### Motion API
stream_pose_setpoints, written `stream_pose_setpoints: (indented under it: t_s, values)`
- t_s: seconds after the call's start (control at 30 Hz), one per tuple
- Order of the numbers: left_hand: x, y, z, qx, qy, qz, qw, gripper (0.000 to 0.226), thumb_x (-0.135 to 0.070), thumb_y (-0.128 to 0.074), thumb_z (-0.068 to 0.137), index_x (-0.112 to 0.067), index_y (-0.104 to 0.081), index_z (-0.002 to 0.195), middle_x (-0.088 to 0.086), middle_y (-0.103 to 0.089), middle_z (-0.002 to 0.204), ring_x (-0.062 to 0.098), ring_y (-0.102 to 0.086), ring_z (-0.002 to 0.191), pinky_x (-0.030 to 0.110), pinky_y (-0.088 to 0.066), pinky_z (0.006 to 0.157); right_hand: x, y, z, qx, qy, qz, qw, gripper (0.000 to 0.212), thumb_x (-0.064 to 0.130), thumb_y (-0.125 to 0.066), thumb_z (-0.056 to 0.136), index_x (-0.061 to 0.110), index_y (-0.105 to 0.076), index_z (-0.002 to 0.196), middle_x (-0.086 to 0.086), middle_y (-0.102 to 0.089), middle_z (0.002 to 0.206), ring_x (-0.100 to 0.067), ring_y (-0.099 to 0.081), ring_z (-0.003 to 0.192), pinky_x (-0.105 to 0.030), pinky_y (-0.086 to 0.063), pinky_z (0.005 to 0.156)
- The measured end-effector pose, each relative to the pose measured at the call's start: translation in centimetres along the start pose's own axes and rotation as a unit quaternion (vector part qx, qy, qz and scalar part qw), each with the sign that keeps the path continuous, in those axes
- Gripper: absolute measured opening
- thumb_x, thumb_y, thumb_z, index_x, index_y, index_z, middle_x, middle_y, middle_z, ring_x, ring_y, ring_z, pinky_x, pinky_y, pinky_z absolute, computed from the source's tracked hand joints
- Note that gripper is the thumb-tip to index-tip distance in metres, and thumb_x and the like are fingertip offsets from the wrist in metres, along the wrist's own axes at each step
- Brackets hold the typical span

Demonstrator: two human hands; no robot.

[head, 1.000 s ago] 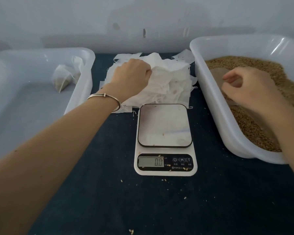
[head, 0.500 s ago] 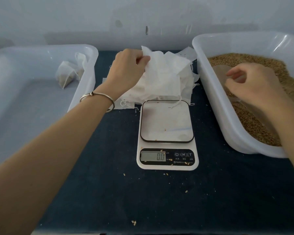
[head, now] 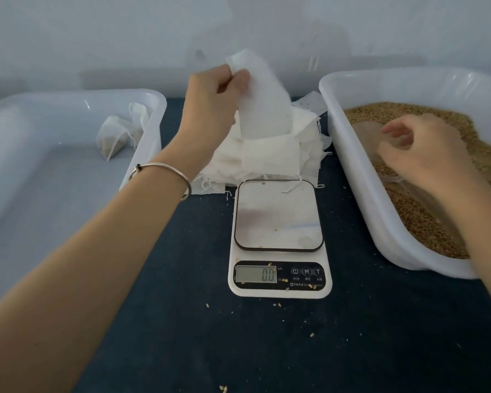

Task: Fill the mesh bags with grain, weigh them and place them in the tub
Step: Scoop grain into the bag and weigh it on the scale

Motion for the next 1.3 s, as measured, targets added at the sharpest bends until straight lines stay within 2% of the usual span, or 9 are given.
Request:
stream_pose_setpoints:
  t_s: [0.17, 0.27, 0.33, 0.47, 0.67, 0.8, 0.93, 1.1, 1.3]
  values:
    - [-1.8, -1.3, -1.4, 0.035, 0.017, -0.151, 0.988, 0.020, -0.010, -0.053, 0.098, 0.006, -0.065, 0.094, 0.012, -0.059, 0.087, 0.019, -0.059, 0.080, 0.032, -0.057, 0.078, -0.2, 0.1, 0.2, -0.024, -0.005, 0.014, 1.000, 0.038, 0.027, -0.060, 0.088, 0.016, -0.056, 0.124, -0.009, -0.053, 0.123, -0.026, -0.053, 0.109, -0.041, -0.045, 0.089]
    - [-2.5, -1.9, -2.2, 0.047, 0.016, -0.184, 0.982, 0.028, -0.012, -0.059, 0.094, 0.009, -0.058, 0.076, 0.008, -0.049, 0.074, 0.019, -0.048, 0.075, 0.030, -0.049, 0.072, -0.2, 0.3, 0.1, -0.046, 0.005, 0.036, 0.998, 0.040, 0.026, -0.059, 0.089, 0.015, -0.053, 0.127, -0.009, -0.052, 0.126, -0.024, -0.051, 0.113, -0.043, -0.043, 0.098]
    - [-2.7, -2.2, -2.7, 0.056, 0.029, -0.202, 0.977, 0.032, -0.014, -0.063, 0.093, -0.010, -0.056, 0.061, 0.001, -0.049, 0.065, 0.018, -0.047, 0.071, 0.027, -0.045, 0.069, 0.1, 0.5, 0.1, -0.073, 0.020, 0.060, 0.995, 0.040, 0.024, -0.058, 0.091, 0.014, -0.052, 0.128, -0.008, -0.051, 0.126, -0.022, -0.050, 0.114, -0.040, -0.042, 0.100]
    - [-2.8, -2.7, -3.5, 0.065, 0.044, -0.229, 0.970, 0.022, -0.015, -0.063, 0.092, -0.012, -0.062, 0.070, 0.004, -0.057, 0.074, 0.017, -0.052, 0.074, 0.031, -0.044, 0.075, 0.8, 1.3, 0.1, -0.124, 0.068, 0.119, 0.983, 0.035, 0.019, -0.053, 0.094, 0.013, -0.054, 0.128, -0.005, -0.053, 0.123, -0.015, -0.052, 0.111, -0.030, -0.042, 0.096]
    - [-2.8, -3.2, -3.9, 0.082, 0.051, -0.233, 0.968, 0.022, -0.011, -0.055, 0.096, 0.008, -0.065, 0.103, 0.015, -0.063, 0.092, 0.021, -0.060, 0.084, 0.040, -0.053, 0.089, 2.4, 2.3, -0.4, -0.128, 0.106, 0.237, 0.957, 0.028, 0.019, -0.048, 0.098, 0.020, -0.057, 0.124, 0.005, -0.059, 0.119, 0.013, -0.051, 0.101, -0.004, -0.041, 0.082]
    - [-3.2, -3.6, -4.4, 0.101, 0.033, -0.228, 0.968, 0.018, -0.005, -0.052, 0.097, -0.009, -0.068, 0.101, 0.009, -0.071, 0.096, 0.017, -0.066, 0.090, 0.033, -0.057, 0.086, 5.0, 2.9, -1.2, -0.007, 0.094, 0.423, 0.901, 0.026, 0.038, -0.051, 0.094, 0.034, -0.061, 0.118, 0.014, -0.066, 0.111, -0.003, -0.063, 0.102, -0.033, -0.054, 0.087]
    - [-3.6, -4.0, -4.8, 0.108, 0.005, -0.222, 0.969, 0.017, -0.004, -0.055, 0.095, -0.013, -0.069, 0.092, 0.004, -0.070, 0.085, 0.012, -0.064, 0.078, 0.029, -0.059, 0.079, 7.1, 2.0, -2.4, 0.132, 0.076, 0.489, 0.859, 0.035, 0.041, -0.054, 0.091, 0.029, -0.060, 0.123, 0.006, -0.069, 0.114, -0.011, -0.065, 0.106, -0.037, -0.055, 0.086]
    - [-3.5, -4.1, -5.1, 0.108, -0.002, -0.215, 0.971, 0.019, -0.004, -0.055, 0.095, -0.015, -0.070, 0.088, -0.006, -0.070, 0.077, 0.007, -0.065, 0.074, 0.024, -0.059, 0.073, 7.1, 2.0, -2.8, 0.063, 0.051, 0.510, 0.856, 0.019, 0.019, -0.057, 0.094, 0.023, -0.064, 0.111, 0.008, -0.072, 0.091, -0.011, -0.069, 0.092, -0.029, -0.057, 0.080]
    - [-2.7, -4.4, -5.0, 0.114, 0.025, -0.224, 0.968, 0.014, -0.008, -0.057, 0.095, -0.009, -0.070, 0.093, 0.005, -0.072, 0.088, 0.010, -0.066, 0.078, 0.025, -0.059, 0.073, 6.2, 2.5, -2.7, 0.012, 0.016, 0.506, 0.863, 0.010, 0.021, -0.063, 0.089, 0.018, -0.068, 0.097, 0.007, -0.071, 0.084, -0.008, -0.066, 0.080, -0.027, -0.054, 0.071]
Point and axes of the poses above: each hand's wrist, its own z-axis towards the middle knuckle, its own y-axis out of the back of the hand, x = y × z, the point moved 4 cm from there along z, towards the middle knuckle
